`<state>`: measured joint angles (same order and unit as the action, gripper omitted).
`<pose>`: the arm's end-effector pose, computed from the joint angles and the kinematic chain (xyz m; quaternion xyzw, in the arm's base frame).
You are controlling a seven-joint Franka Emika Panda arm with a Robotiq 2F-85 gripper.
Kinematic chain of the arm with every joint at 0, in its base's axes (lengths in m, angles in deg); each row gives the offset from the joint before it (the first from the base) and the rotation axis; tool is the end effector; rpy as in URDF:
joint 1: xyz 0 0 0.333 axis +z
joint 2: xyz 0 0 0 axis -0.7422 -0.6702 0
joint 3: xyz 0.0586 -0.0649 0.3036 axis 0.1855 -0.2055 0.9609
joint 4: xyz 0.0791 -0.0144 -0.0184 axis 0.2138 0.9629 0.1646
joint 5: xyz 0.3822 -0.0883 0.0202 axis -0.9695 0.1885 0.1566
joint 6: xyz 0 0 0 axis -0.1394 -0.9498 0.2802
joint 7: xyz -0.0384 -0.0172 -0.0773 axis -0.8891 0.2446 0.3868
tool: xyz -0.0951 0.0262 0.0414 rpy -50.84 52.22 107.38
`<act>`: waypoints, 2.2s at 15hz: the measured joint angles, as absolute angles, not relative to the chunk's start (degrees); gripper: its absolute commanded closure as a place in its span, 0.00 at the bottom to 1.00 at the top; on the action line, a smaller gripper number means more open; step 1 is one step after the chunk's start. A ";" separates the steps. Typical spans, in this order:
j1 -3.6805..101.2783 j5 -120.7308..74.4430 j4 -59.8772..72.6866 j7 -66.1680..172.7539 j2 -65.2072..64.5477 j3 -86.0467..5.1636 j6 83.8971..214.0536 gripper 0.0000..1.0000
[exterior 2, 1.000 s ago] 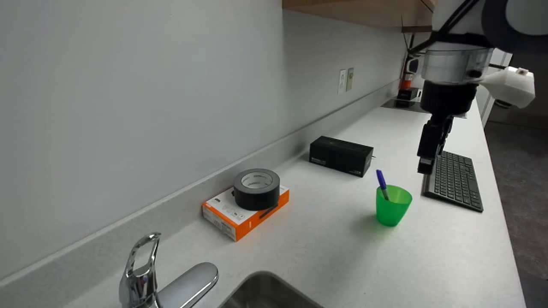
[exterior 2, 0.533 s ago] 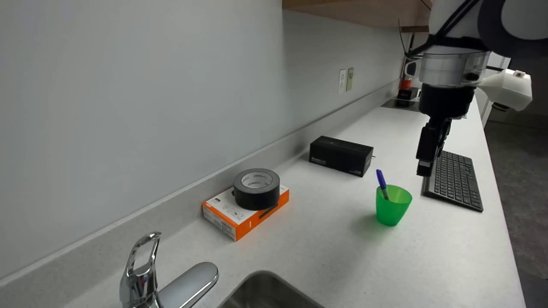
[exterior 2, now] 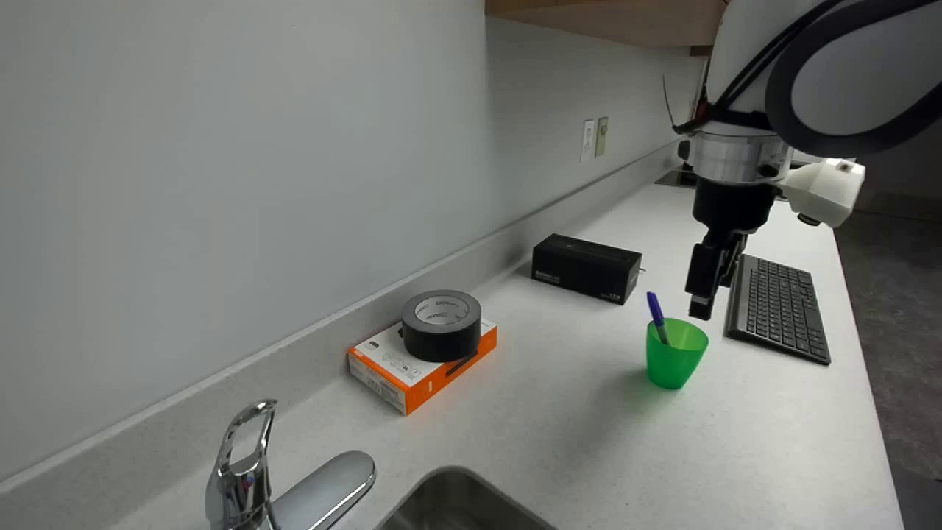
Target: Take the pen out of the green cup and put it on the sink countertop
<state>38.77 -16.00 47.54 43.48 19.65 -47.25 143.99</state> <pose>0.4657 -0.1737 0.3614 0.9955 -0.0714 -0.0173 0.0592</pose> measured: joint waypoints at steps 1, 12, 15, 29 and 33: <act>38.70 -16.16 46.98 44.04 18.51 -47.36 145.03 0.00; 38.48 -23.03 42.12 47.59 10.41 -47.59 150.74 0.48; 38.25 -23.96 41.44 47.90 9.80 -47.62 151.35 0.71; 37.12 -24.45 42.49 46.65 16.30 -47.85 151.44 0.96; 37.24 -24.46 47.15 43.07 28.42 -47.74 150.50 0.96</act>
